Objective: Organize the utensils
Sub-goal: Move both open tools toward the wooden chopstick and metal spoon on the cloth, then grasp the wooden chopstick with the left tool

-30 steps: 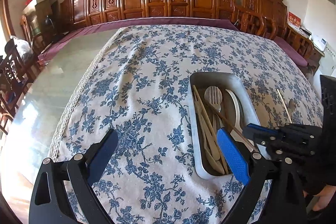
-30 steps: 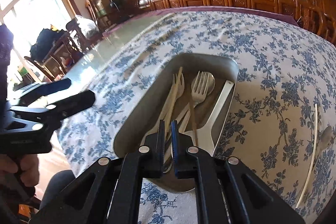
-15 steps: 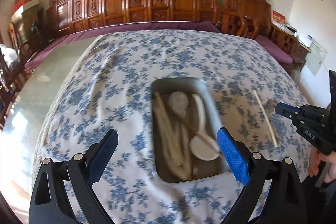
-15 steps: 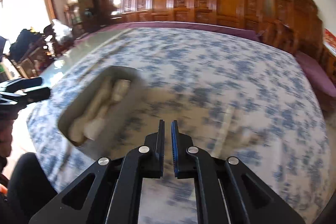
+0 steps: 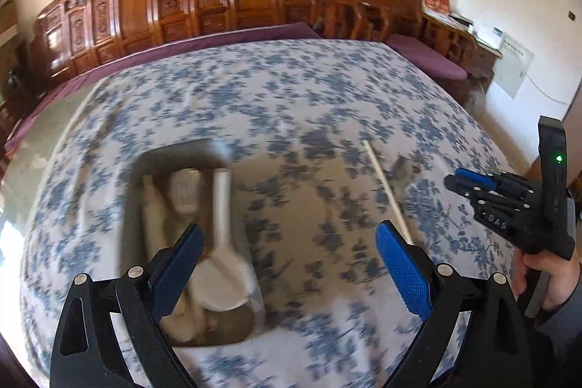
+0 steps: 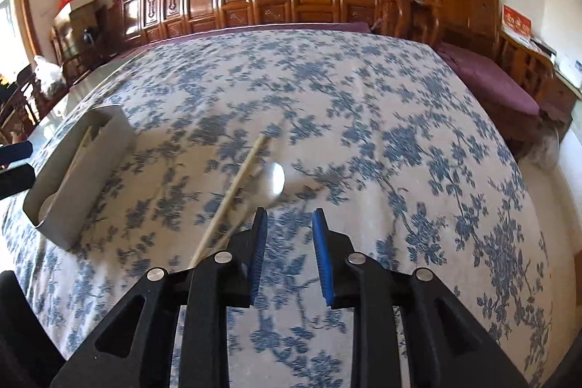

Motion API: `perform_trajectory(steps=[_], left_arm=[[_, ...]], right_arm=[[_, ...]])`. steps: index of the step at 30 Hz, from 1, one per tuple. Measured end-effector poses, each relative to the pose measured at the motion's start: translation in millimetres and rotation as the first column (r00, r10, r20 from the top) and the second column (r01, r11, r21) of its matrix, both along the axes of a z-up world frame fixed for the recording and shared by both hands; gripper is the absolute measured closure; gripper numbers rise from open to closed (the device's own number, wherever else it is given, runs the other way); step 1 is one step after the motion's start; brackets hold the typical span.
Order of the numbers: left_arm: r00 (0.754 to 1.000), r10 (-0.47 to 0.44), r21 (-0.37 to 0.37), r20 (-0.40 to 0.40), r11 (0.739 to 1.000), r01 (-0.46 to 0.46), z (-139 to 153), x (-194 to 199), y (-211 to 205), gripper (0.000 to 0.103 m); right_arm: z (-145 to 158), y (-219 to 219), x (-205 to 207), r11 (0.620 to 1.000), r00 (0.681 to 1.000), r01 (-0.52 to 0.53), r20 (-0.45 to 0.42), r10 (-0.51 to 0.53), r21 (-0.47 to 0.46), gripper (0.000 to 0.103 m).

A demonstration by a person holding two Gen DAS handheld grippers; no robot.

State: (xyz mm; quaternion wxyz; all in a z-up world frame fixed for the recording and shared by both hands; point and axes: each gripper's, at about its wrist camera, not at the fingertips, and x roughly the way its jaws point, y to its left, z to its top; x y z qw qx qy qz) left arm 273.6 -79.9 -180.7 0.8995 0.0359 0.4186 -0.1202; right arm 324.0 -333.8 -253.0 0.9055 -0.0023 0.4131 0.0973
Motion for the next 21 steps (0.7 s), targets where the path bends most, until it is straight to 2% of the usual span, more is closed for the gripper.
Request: perform_trajectory(steps=[5, 11, 13, 16, 21], left_arm=[[0.997, -0.06, 0.001, -0.038, 0.998, 0.06, -20, 20, -43, 0.014], [0.984, -0.14, -0.023, -0.113, 0.99, 0.139, -46, 37, -82, 0.042], [0.979, -0.154, -0.029, -0.131, 0.988, 0.152, -53, 41, -90, 0.055], [0.971, -0.17, -0.049, -0.17, 0.985, 0.164, -66, 48, -99, 0.07], [0.961, -0.179, -0.07, -0.208, 0.983, 0.168, -79, 54, -108, 0.075]], right_arm=[[-4, -13, 3, 0.999, 0.999, 0.036, -0.013, -0.035, 0.02, 0.075], [-3, -24, 3, 0.997, 0.998, 0.064, -0.007, -0.064, 0.051, 0.075], [-3, -25, 4, 0.996, 0.998, 0.068, -0.008, -0.067, 0.057, 0.075], [-3, -26, 4, 0.995, 0.998, 0.07, -0.009, -0.07, 0.067, 0.075], [-3, -26, 5, 0.994, 0.998, 0.07, -0.009, -0.07, 0.078, 0.075]])
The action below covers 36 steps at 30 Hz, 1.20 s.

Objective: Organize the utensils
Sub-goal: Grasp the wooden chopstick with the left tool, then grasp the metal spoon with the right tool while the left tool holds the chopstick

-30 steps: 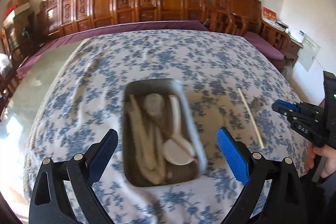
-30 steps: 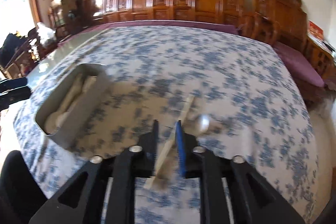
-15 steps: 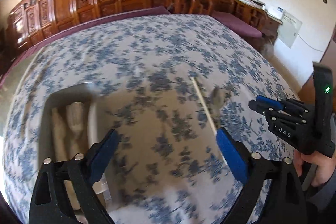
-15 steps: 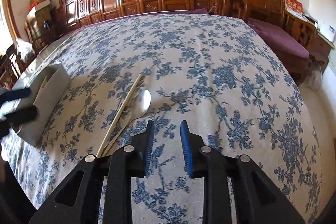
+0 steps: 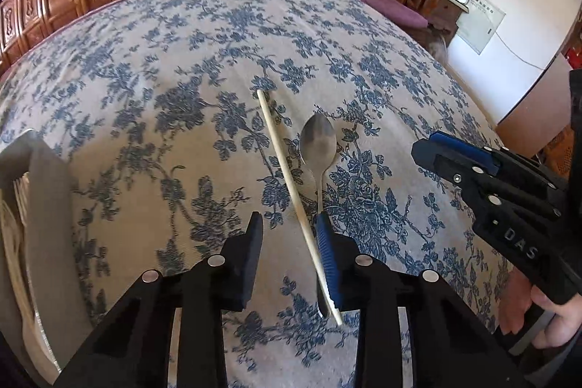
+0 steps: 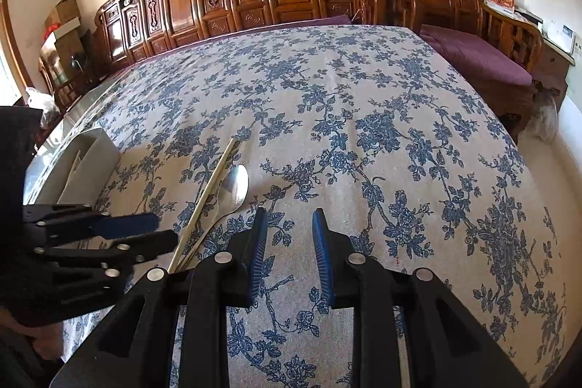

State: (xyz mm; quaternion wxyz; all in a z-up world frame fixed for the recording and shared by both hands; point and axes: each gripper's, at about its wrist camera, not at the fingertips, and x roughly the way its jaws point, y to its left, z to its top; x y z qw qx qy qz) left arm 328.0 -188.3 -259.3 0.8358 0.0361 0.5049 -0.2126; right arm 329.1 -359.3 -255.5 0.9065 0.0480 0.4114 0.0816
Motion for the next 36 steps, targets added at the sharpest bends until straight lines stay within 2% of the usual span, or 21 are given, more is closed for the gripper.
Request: perform_trajectory(steps=[5, 7, 14, 18, 21, 24, 29, 36], left_arm=[[1.0, 0.006, 0.047, -0.008, 0.999, -0.005, -7, 8, -7, 0.083], [1.0, 0.011, 0.067, -0.009, 0.998, -0.011, -7, 11, -6, 0.098], [0.999, 0.028, 0.052, -0.021, 0.998, -0.027, -5, 10, 17, 0.099], [0.998, 0.061, 0.025, -0.014, 0.998, -0.06, 1, 3, 35, 0.099], [0.997, 0.082, 0.002, 0.003, 0.997, -0.082, 10, -4, 48, 0.099], [0.995, 0.098, -0.013, 0.022, 0.995, -0.098, 19, -12, 58, 0.099], [0.992, 0.107, -0.011, 0.063, 0.994, -0.106, 32, -22, 68, 0.099], [0.99, 0.122, -0.017, 0.077, 0.992, -0.121, 41, -27, 78, 0.099]], right_arm=[[1, 1, 1, 1.0, 1.0, -0.001, 0.005, 0.001, 0.004, 0.075], [1, 3, 1, 1.0, 1.0, -0.004, 0.003, 0.004, 0.004, 0.075], [-4, 13, 7, 0.999, 0.999, -0.032, -0.016, 0.032, 0.0, 0.075], [-8, 22, 13, 0.999, 0.999, -0.038, -0.025, 0.038, -0.005, 0.061], [-15, 26, 23, 0.999, 0.998, -0.032, -0.054, 0.033, 0.018, 0.06], [-21, 33, 31, 0.999, 0.997, -0.034, -0.071, 0.033, -0.003, 0.055], [-29, 43, 44, 0.999, 0.996, -0.037, -0.083, 0.036, -0.013, 0.055], [-32, 54, 58, 0.998, 0.997, -0.036, -0.064, 0.033, -0.048, 0.053]])
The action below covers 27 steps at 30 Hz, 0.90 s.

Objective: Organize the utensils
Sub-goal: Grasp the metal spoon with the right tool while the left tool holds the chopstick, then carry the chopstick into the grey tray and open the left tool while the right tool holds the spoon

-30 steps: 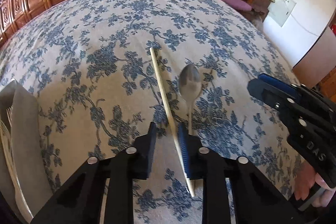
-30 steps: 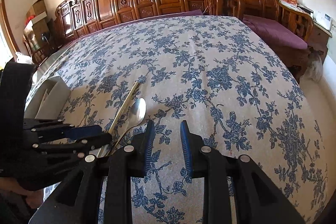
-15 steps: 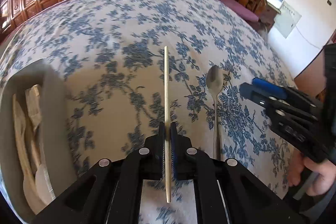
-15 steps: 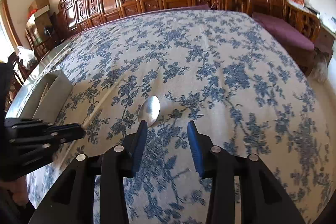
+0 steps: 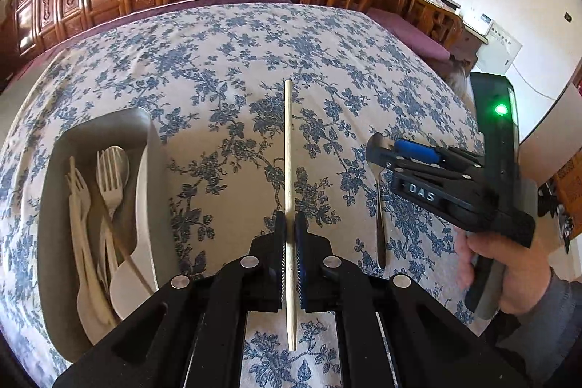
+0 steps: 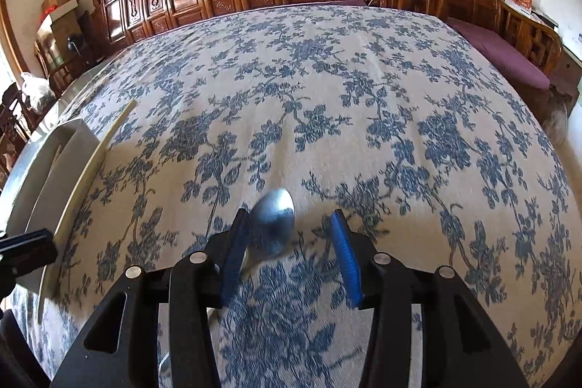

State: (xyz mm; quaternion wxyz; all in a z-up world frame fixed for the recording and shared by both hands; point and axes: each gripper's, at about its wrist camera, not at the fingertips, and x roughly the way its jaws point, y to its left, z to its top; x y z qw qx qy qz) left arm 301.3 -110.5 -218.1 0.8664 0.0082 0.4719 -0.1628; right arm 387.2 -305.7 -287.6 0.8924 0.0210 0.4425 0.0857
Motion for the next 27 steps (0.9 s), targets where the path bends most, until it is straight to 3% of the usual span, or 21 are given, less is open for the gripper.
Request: perform_trajectory(steps=[5, 8, 9, 12, 17, 27], left_arm=[[1.0, 0.004, 0.004, 0.01, 1.0, -0.004, 3, -2, 2, 0.099], [1.0, 0.004, 0.008, 0.014, 1.0, -0.004, 4, -2, 3, 0.099], [1.0, 0.005, 0.01, 0.014, 1.0, -0.005, 4, -2, 3, 0.099], [1.0, 0.008, 0.014, 0.018, 1.0, -0.009, 5, -3, 5, 0.099], [0.999, 0.026, 0.016, 0.029, 1.0, -0.026, 9, -7, 13, 0.099], [0.996, 0.065, 0.017, 0.068, 0.998, -0.066, 30, -18, 39, 0.099]], right_arm=[[-1, 20, 3, 0.996, 1.0, -0.029, 0.006, 0.029, -0.09, 0.053], [-1, 27, 2, 0.992, 1.0, -0.027, 0.005, 0.028, -0.125, 0.059], [0, 29, 2, 0.992, 1.0, -0.03, 0.001, 0.031, -0.126, 0.068], [1, 33, -1, 0.988, 0.999, -0.041, -0.01, 0.04, -0.15, 0.072], [9, 29, -14, 0.994, 0.998, -0.064, 0.002, 0.065, -0.089, 0.074], [56, 35, -51, 0.987, 0.973, -0.16, 0.165, 0.16, -0.012, 0.075]])
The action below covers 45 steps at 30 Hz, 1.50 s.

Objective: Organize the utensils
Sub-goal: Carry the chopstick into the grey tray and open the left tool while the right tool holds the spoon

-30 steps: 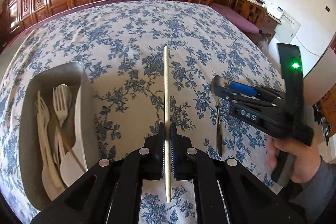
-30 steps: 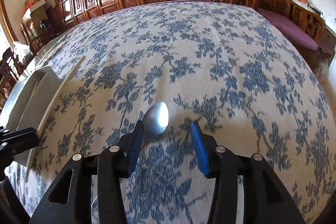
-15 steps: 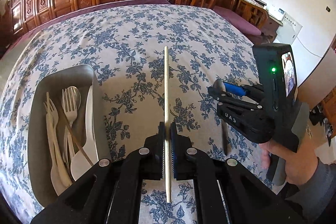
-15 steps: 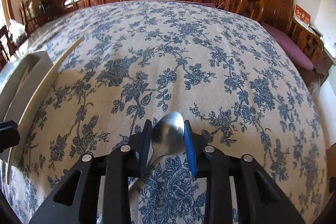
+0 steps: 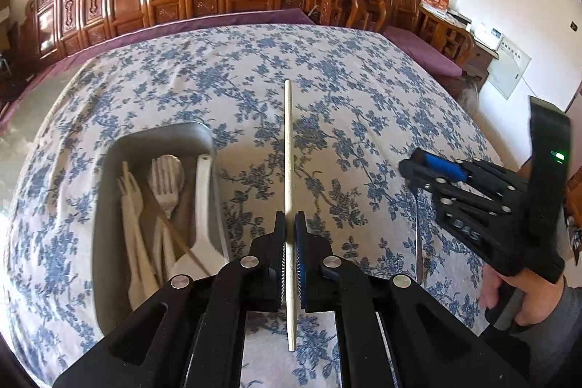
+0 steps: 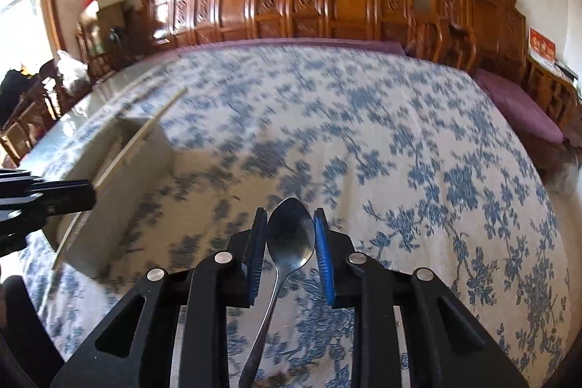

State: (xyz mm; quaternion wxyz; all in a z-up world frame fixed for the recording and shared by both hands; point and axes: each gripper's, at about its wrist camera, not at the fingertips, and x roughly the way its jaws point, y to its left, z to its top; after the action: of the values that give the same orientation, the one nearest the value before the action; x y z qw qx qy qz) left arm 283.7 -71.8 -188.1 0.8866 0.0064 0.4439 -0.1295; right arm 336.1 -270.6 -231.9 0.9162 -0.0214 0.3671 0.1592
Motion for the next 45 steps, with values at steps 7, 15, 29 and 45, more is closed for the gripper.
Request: perform_trajectory(steps=[7, 15, 29, 45], left_arm=[[0.999, 0.04, 0.007, 0.024, 0.999, -0.04, 14, -5, 27, 0.099], [0.995, 0.09, 0.034, 0.036, 0.995, -0.091, 18, -3, 61, 0.099], [0.994, 0.104, 0.097, -0.027, 0.99, -0.101, -15, 7, 88, 0.099], [0.992, 0.095, 0.091, -0.084, 0.992, -0.088, -36, 19, 99, 0.092]], right_arm=[[21, 15, -21, 0.998, 0.995, -0.066, 0.075, 0.066, 0.0, 0.075], [46, 36, -42, 0.992, 0.98, -0.13, 0.154, 0.127, 0.007, 0.076], [87, 66, -57, 0.981, 0.95, -0.191, 0.249, 0.189, -0.018, 0.076], [114, 96, -44, 0.973, 0.938, -0.225, 0.261, 0.228, -0.042, 0.076]])
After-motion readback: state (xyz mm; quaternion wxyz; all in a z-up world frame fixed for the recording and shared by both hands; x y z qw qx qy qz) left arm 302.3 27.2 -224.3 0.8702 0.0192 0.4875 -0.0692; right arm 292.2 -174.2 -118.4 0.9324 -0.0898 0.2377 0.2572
